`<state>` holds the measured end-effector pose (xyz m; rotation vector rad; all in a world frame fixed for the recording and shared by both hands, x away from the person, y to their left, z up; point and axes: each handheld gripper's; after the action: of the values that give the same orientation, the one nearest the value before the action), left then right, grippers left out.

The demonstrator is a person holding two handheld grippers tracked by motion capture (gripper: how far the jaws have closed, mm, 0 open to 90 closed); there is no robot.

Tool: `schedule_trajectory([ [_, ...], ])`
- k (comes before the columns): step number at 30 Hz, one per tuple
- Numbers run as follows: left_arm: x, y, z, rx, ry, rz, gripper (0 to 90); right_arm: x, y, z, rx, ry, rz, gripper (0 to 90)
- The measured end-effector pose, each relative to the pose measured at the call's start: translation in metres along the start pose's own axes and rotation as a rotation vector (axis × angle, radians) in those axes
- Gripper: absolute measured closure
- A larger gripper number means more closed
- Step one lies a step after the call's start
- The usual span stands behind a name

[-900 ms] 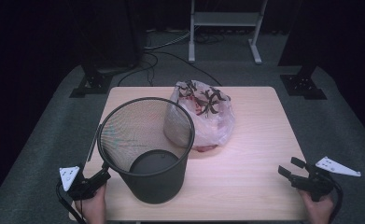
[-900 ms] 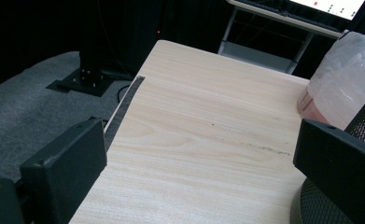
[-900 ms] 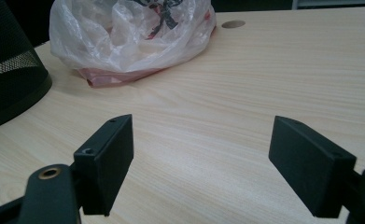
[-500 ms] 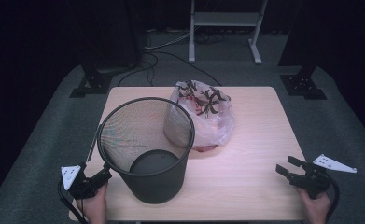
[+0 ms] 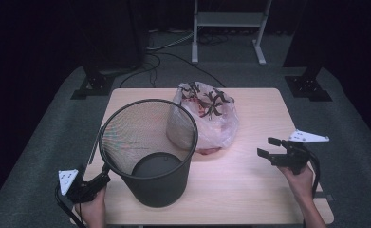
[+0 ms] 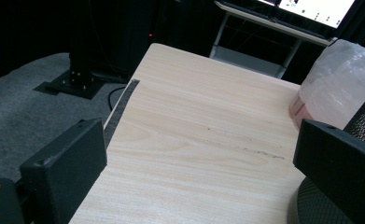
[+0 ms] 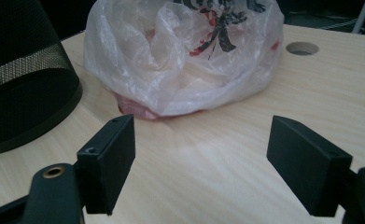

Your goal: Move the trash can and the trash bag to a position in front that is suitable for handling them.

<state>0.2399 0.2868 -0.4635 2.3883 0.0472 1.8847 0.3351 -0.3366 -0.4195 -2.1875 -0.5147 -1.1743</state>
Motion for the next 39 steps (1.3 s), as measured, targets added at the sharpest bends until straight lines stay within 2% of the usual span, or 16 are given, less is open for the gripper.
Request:
schedule_trajectory([
  [2,-0.001,0.000,0.001,0.002,-0.001,-0.005,1.5,0.011,0.000,0.014,0.027,-0.018,0.002,22.9],
  [5,-0.001,-0.001,0.002,-0.002,-0.001,-0.009,1.5,0.019,0.000,0.027,0.035,-0.038,-0.005,22.9],
  [6,-0.001,-0.001,0.002,-0.002,-0.003,-0.011,1.5,0.026,-0.002,0.042,0.053,-0.063,-0.008,22.9],
  [8,-0.002,0.000,0.003,-0.005,-0.004,-0.013,1.5,0.030,-0.003,0.052,0.061,-0.078,-0.013,23.0],
  [13,-0.001,0.003,0.003,-0.012,-0.007,0.013,1.6,0.042,-0.008,0.080,0.083,-0.105,-0.026,23.0],
  [18,-0.002,0.004,0.006,-0.021,-0.009,0.003,1.6,0.050,-0.010,0.104,0.105,-0.125,-0.013,26.4],
  [23,-0.003,0.001,0.006,-0.017,-0.003,-0.018,1.5,0.056,-0.012,0.128,0.103,-0.141,-0.004,28.7],
  [29,-0.003,0.000,0.004,-0.011,0.000,-0.019,1.5,0.065,-0.017,0.157,0.099,-0.186,-0.009,30.5],
  [39,-0.003,-0.001,0.005,-0.008,0.000,-0.024,1.6,0.080,-0.024,0.186,0.097,-0.216,-0.018,31.1],
])
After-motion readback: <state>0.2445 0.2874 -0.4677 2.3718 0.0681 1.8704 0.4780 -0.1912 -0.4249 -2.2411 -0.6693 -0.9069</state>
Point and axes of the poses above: each handheld gripper's, and its own axes: z roughly forward along the jaws, x roughly out of its top, y roughly to its right, and after that the axes turned 10 degrees about z, right-handed
